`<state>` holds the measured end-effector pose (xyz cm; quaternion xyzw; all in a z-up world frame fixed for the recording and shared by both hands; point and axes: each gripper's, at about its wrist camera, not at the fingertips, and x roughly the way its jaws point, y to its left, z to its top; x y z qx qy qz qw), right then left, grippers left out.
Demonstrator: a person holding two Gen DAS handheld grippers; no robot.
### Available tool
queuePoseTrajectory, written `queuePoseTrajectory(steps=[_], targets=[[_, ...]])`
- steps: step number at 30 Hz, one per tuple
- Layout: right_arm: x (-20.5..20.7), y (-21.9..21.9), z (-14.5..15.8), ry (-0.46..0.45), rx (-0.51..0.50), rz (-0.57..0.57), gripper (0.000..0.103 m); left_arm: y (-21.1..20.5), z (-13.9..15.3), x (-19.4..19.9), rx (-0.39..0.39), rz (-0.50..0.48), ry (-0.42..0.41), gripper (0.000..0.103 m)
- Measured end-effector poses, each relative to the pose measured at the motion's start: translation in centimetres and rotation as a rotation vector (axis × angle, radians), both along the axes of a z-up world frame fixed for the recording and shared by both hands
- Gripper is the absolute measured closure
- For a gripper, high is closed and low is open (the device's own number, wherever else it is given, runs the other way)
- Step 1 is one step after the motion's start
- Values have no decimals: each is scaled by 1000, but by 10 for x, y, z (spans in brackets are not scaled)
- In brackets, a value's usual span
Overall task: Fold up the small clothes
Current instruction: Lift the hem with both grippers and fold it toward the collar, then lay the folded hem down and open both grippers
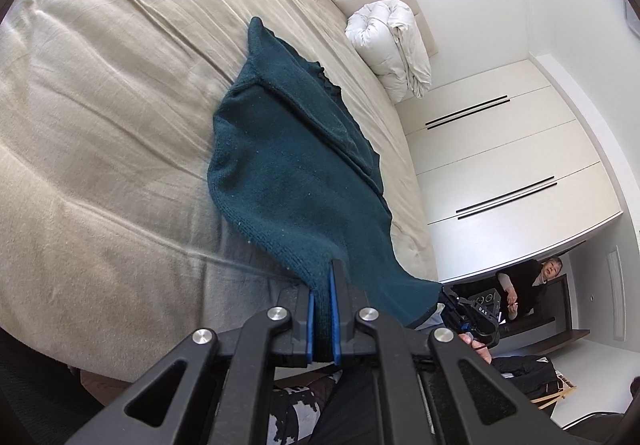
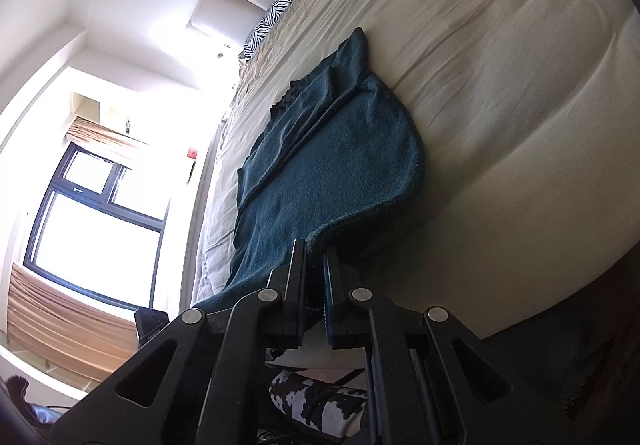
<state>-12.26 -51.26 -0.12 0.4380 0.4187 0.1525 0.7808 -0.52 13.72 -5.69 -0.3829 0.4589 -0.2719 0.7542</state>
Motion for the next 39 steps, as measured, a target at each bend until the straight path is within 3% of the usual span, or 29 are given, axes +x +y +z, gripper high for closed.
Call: queuePoseTrajectory(steps=[12,21,30,39], targets=[[57,-2,15,-62,52,-61,97,4,21,59,-130,70,-11,96],[135,-26,13,-86,109,-183,97,12,20,136,-195,151,6,96],[240,-31,3,-69,70,-210,97,8,7,228,-220,200,48,96],[342,-34,-28,0,3,-227,97,5,-9,315,-168,224,84,96]])
